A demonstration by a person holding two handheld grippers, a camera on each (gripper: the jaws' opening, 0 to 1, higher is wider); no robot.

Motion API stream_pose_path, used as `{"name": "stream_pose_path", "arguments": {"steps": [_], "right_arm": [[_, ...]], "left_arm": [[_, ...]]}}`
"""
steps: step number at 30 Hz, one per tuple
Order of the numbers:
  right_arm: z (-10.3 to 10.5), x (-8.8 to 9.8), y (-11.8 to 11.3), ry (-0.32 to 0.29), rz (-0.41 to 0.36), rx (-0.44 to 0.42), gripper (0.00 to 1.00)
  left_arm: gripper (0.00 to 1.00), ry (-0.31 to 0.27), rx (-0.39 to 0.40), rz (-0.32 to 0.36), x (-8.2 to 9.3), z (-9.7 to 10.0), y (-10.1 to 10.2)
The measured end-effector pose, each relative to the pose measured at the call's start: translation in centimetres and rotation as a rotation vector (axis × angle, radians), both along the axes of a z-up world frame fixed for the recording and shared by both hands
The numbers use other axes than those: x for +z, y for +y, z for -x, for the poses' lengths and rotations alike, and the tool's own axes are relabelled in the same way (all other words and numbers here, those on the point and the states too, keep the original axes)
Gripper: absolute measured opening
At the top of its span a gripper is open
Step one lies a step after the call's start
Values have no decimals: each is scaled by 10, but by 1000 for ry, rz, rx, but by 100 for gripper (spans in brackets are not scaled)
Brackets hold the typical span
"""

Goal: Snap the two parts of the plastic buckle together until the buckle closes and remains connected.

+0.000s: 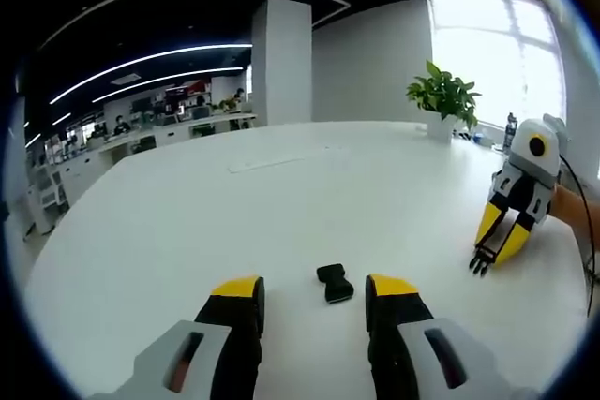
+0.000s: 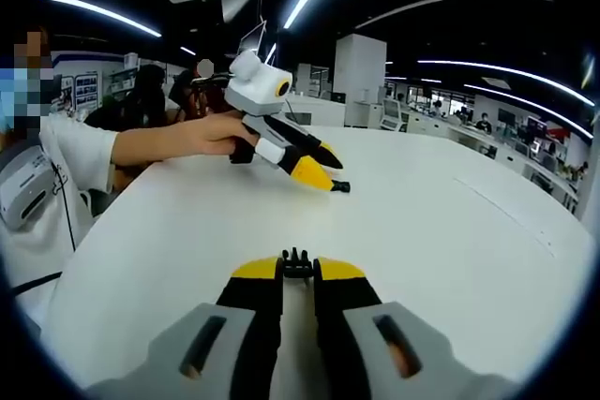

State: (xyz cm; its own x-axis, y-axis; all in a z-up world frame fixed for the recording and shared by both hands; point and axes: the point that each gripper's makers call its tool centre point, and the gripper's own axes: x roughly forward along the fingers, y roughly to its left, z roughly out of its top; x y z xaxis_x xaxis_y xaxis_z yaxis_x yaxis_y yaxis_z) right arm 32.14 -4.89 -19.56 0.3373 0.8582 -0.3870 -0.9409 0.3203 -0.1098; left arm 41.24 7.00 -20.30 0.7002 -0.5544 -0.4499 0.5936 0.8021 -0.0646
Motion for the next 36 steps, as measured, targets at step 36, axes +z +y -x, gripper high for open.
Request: {"name": "stream_pose_path", "arguments": {"steps": [36], "right_arm": [[5, 0, 3, -2, -8, 1, 12]], "left_arm": [[16, 13, -83, 29, -2, -1, -14]]}}
